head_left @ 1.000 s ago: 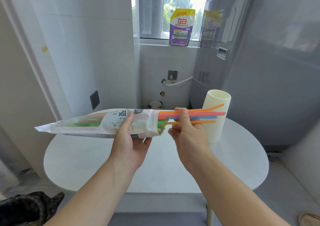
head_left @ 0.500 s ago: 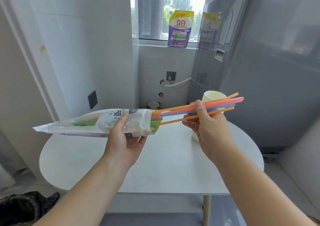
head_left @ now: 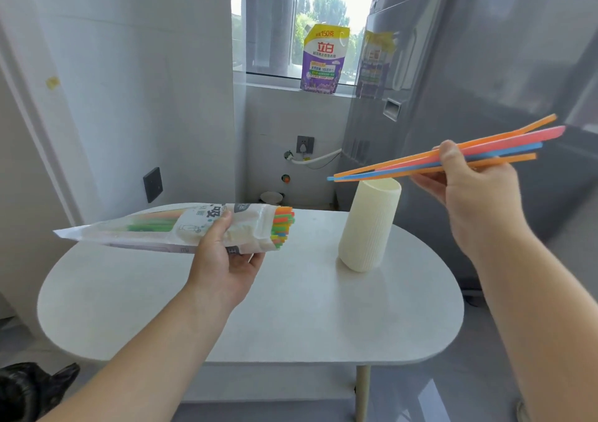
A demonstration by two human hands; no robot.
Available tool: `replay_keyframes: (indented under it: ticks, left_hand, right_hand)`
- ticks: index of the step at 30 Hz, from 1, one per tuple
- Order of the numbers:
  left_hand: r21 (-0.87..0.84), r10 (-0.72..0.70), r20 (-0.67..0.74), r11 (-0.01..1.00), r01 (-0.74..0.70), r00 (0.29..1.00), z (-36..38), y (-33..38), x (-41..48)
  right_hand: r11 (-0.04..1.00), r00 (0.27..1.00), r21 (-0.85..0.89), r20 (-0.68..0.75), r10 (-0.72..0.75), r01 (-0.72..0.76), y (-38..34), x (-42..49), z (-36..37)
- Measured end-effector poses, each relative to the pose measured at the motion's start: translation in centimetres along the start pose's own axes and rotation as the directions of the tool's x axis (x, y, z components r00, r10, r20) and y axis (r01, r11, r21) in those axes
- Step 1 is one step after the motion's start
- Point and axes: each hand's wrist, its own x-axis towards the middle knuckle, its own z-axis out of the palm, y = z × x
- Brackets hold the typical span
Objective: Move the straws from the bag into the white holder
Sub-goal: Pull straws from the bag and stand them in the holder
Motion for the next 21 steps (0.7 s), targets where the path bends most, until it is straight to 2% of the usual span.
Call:
replay_keyframes:
  ticks: [5,9,13,21]
  left_hand:
    - [0.018,-0.018,-0.007,1.000,0.018,1.000,0.2,-1.5,-0.1]
    - [0.037,-0.015,0.006,0.999,0.015,1.000,0.1,-1.9,-0.2]
    - [0.054,-0.027,0.013,0.998,0.026,1.000,0.2,-2.3,-0.4]
    - [0.062,-0.036,0.023,0.997,0.035,0.999,0.0,-2.8,-0.4]
  right_hand:
    - [0.978,0.988,-0.166,-0.074,-0.138,0.124,-1.8,1.9,-1.8]
    - [0.943,0.982,-0.295,-0.063,-0.180,0.154,-1.9,3.0,-2.2]
    - [0.919,0.985,-0.367,-0.039,-0.169,0.143,-1.2,4.1,-1.9]
    - [0.846,0.998,-0.529,0.037,-0.053,0.065,1.3,6.0,0.4]
